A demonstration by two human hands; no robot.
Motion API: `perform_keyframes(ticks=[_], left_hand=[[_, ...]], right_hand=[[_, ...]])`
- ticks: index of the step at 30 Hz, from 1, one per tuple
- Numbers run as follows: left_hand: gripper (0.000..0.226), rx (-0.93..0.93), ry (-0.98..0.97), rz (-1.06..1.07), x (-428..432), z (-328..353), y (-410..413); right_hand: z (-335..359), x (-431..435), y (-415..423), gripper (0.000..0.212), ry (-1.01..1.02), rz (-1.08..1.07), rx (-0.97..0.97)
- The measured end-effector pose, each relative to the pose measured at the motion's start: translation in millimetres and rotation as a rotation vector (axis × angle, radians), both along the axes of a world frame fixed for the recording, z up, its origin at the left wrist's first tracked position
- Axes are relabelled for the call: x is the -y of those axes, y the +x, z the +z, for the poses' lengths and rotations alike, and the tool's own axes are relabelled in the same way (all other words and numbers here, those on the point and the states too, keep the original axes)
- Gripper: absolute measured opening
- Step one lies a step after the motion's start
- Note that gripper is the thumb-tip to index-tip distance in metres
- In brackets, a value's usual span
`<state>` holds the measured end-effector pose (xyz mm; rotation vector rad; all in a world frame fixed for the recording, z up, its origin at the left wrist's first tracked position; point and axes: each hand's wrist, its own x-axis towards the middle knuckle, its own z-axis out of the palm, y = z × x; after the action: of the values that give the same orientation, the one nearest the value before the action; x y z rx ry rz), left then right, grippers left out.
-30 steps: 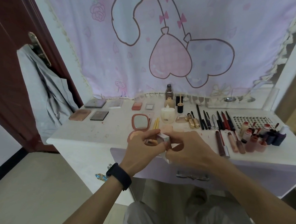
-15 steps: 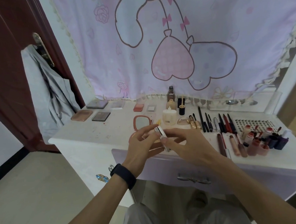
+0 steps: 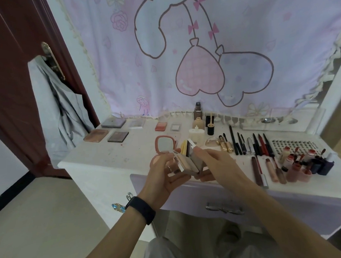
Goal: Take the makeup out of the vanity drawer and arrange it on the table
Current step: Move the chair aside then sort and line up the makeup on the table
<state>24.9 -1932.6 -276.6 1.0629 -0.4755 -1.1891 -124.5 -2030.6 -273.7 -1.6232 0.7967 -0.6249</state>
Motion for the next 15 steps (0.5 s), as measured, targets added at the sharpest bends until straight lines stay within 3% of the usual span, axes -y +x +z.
perform_keyframes(ticks=[5,9,11,15], left_hand=[[0.029,0.001,0.004,0.041,-0.3,-6.1,5.6],[0.026,0.203,0.049,0.05,1.6,-7.4,8.4],[0.027,0.467,0.041,0.034,2.1,-6.6,6.5],[0.053,1.194,0.054,-0.04,5.0,-13.4,8.2]], right_hand=[[5.5,8.5,-0.2,0.038,0.153,-0.105,0.011],[10.7,13.3,-5.5,0.035,0.352,-0.094,0.107],[9.5,12.7,-7.1,0.032,0.363,-0.099,0.13],[3.9,8.7,-7.3,0.032,0.327,-0.072,0.133]])
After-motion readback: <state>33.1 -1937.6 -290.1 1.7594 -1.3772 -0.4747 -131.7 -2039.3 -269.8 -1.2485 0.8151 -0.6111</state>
